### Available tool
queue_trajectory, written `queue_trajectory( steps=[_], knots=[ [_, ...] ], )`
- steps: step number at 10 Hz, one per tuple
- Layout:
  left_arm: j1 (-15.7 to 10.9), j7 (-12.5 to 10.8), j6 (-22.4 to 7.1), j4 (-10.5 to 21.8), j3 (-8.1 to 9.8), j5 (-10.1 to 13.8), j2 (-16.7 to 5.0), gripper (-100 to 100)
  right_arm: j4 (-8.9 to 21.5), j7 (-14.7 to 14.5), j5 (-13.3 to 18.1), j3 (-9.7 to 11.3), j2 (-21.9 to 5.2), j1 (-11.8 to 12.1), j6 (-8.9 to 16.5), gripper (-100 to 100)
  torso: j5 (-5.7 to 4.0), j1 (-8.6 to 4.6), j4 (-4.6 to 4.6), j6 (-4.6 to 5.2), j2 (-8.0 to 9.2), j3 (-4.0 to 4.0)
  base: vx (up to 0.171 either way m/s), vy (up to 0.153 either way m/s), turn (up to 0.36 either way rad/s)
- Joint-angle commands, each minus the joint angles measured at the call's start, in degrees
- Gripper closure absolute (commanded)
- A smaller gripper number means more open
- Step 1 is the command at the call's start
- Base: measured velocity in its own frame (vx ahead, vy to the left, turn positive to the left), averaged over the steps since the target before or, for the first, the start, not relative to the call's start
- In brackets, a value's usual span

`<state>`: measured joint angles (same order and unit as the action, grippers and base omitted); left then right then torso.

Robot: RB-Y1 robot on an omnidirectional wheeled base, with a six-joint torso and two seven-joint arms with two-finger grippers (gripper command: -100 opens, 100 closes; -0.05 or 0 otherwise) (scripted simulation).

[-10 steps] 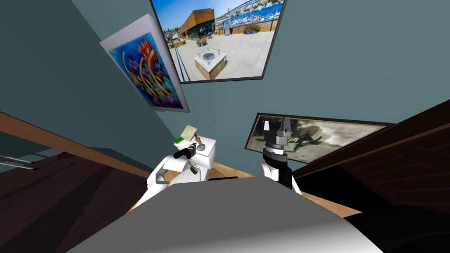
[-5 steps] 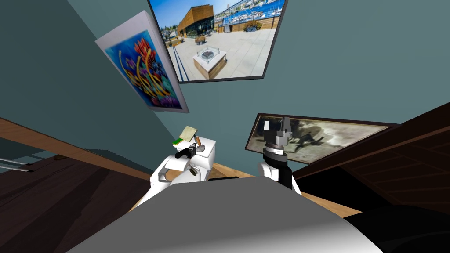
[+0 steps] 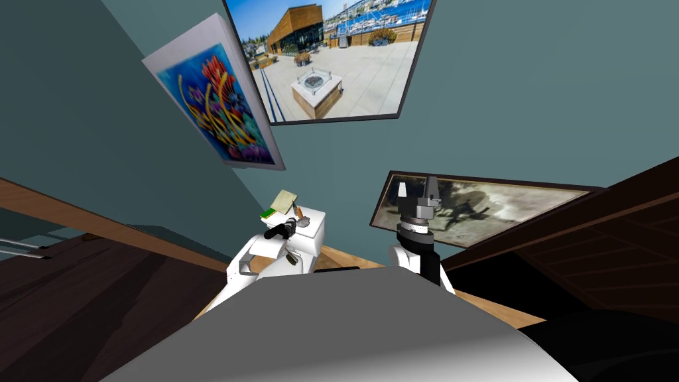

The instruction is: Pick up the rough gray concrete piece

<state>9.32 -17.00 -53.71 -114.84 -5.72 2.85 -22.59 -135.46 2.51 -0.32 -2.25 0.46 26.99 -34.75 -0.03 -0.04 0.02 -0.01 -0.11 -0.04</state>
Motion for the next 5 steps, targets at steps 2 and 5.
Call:
queue_trajectory(
  steps=[2,5],
  knots=[
    [0.4,-0.3,-1.3,-1.9,-0.07,0.2,-0.5,100,0.0,0.0,0.0,0.0,0.0,0.0,0.0,0,0.00,0.00,0.00,0.00,0.00,0.00,-0.014,-0.002,0.011],
    [0.8,-0.4,-1.5,-2.5,-0.09,0.2,-0.7,0,0.0,0.0,0.0,0.0,0.0,0.0,0.0,0,-0.01,-0.02,0.04,-0.01,0.14,0.09,-0.022,-0.001,0.009]
  ],
)
